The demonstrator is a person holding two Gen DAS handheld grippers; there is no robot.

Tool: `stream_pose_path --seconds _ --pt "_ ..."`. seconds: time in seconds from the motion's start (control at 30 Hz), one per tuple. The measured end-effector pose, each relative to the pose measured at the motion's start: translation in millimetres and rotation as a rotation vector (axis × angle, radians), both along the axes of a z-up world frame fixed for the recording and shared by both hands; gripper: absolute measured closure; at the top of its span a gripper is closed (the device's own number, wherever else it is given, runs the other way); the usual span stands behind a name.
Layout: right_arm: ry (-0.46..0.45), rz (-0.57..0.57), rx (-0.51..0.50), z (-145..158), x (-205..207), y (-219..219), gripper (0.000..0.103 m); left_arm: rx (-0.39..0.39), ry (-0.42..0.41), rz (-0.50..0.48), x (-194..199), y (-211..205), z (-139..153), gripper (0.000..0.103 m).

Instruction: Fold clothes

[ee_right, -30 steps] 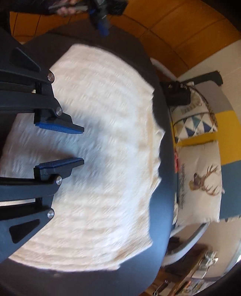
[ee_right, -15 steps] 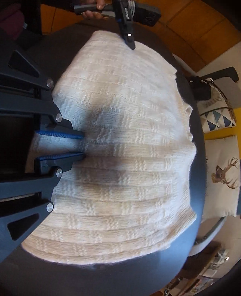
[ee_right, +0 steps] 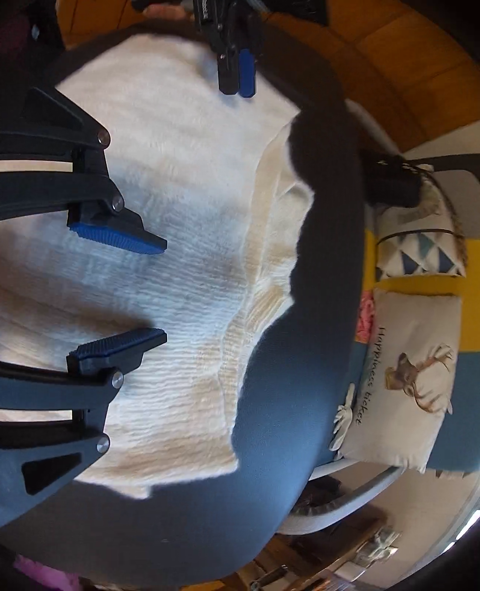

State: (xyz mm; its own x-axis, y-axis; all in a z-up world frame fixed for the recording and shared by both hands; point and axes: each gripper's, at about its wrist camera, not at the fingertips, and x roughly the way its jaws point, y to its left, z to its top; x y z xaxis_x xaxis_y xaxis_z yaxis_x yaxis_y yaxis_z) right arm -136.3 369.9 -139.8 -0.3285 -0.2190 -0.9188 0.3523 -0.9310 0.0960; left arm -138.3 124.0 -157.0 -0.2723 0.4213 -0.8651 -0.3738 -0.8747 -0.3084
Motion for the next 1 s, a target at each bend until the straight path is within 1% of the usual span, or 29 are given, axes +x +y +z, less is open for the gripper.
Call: stream_pose_path --seconds 0.03,0.07,0.17,0.2,0.23,0.27,0.3,0.33,0.37,0.4,0.43,0.5,0.53,0.67,0.7,0.73,0.77,0.87,0.9,0.93,0.97,1.0 --pt "-0.005 0.007 0.018 -6 -2 -4 0.052 -0.01 -0.01 -0.005 0 0 -4 0.061" --pt "-0.005 0.014 0.033 -11 -4 -9 0.05 -0.016 -0.014 -0.011 2 -3 -6 0.061" --pt "0.013 0.023 0.044 -12 0 -11 0.049 -0.016 -0.021 -0.008 2 -5 -10 0.059" --pt "0.018 0.024 0.04 -12 2 -11 0.053 -0.021 -0.017 -0.013 0 -3 -10 0.059" --pt "0.023 0.026 0.035 -12 4 -11 0.065 -0.035 -0.006 -0.023 2 0 -10 0.059" --pt "0.029 0.027 0.031 -11 6 -11 0.072 -0.054 0.008 -0.036 4 2 -10 0.061" --pt "0.039 0.023 0.024 -10 8 -10 0.08 -0.068 0.019 -0.041 5 4 -11 0.069" --pt "0.049 0.019 0.017 -9 10 -10 0.09 -0.078 0.027 -0.041 5 5 -11 0.076" --pt "0.059 0.015 0.01 -8 13 -10 0.092 -0.071 0.028 -0.033 5 4 -11 0.082" --pt "0.069 0.005 0.002 -6 15 -8 0.094 -0.053 0.025 -0.02 5 1 -10 0.091" --pt "0.079 -0.004 -0.011 -4 17 -6 0.095 -0.034 0.029 -0.006 5 -2 -9 0.097" --pt "0.099 -0.021 -0.035 3 20 -1 0.096 -0.007 0.05 0.017 9 -8 -5 0.098" --pt "0.111 -0.027 -0.043 8 21 0 0.098 0.006 0.067 0.029 11 -10 -3 0.098" --pt "0.17 -0.029 -0.059 29 26 0 0.098 0.078 0.17 0.079 19 -21 16 0.099" --pt "0.181 -0.034 -0.058 32 25 0 0.098 0.084 0.181 0.088 19 -21 17 0.099" --pt "0.188 -0.04 -0.056 32 23 1 0.098 0.083 0.183 0.094 17 -20 17 0.099" --pt "0.175 -0.048 -0.052 26 18 0 0.098 0.082 0.184 0.101 15 -19 16 0.099" --pt "0.125 -0.067 -0.035 3 4 -2 0.098 0.051 0.132 0.116 3 -16 -1 0.099" --pt "0.129 -0.073 -0.009 -3 6 -4 0.098 0.043 0.123 0.126 1 -15 -7 0.098" --pt "0.128 -0.074 -0.007 -6 7 -5 0.097 0.038 0.115 0.136 -1 -15 -11 0.098" --pt "0.128 -0.075 -0.005 -8 7 -7 0.096 0.036 0.107 0.145 -2 -15 -14 0.096" --pt "0.125 -0.075 -0.004 -10 8 -8 0.092 0.045 0.096 0.15 -2 -15 -16 0.095"
